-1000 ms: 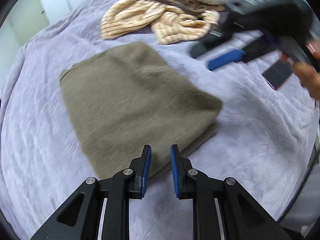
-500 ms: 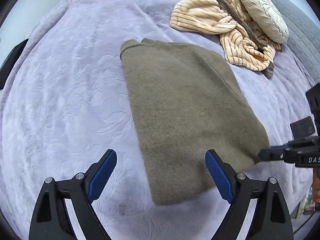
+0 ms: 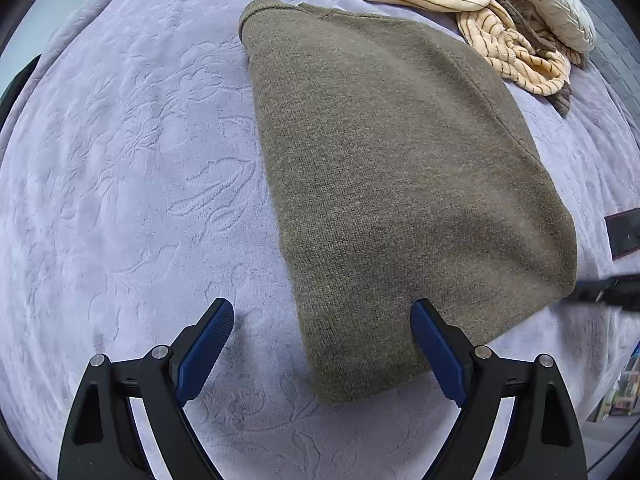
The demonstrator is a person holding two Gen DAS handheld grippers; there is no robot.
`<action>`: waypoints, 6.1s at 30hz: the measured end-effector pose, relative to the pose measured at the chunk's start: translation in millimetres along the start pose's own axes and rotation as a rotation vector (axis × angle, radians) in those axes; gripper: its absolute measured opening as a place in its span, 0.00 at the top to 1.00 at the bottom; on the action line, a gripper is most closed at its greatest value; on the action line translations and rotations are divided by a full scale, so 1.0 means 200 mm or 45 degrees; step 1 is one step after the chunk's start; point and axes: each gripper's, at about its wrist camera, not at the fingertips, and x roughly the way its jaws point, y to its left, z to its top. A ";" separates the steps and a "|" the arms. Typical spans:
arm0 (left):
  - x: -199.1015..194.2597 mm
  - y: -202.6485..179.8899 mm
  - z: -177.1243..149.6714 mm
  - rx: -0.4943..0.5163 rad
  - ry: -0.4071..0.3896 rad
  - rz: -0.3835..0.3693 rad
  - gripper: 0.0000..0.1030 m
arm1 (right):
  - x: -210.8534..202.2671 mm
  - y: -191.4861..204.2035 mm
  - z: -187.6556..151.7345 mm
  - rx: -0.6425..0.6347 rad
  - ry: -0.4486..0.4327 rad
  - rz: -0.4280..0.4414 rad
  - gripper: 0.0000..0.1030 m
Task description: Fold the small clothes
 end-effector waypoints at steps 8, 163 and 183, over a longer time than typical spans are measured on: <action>0.04 -0.02 -0.01 -0.004 0.026 0.017 0.10 | -0.17 0.27 0.48 -0.087 -0.246 0.176 0.82; -0.38 0.25 -0.51 -0.156 0.007 -0.479 0.49 | 0.25 0.62 0.02 -0.056 0.061 0.750 0.65; -0.47 0.50 -0.67 -0.225 0.004 -0.142 0.39 | 0.14 0.73 -0.25 -0.282 0.082 0.267 0.71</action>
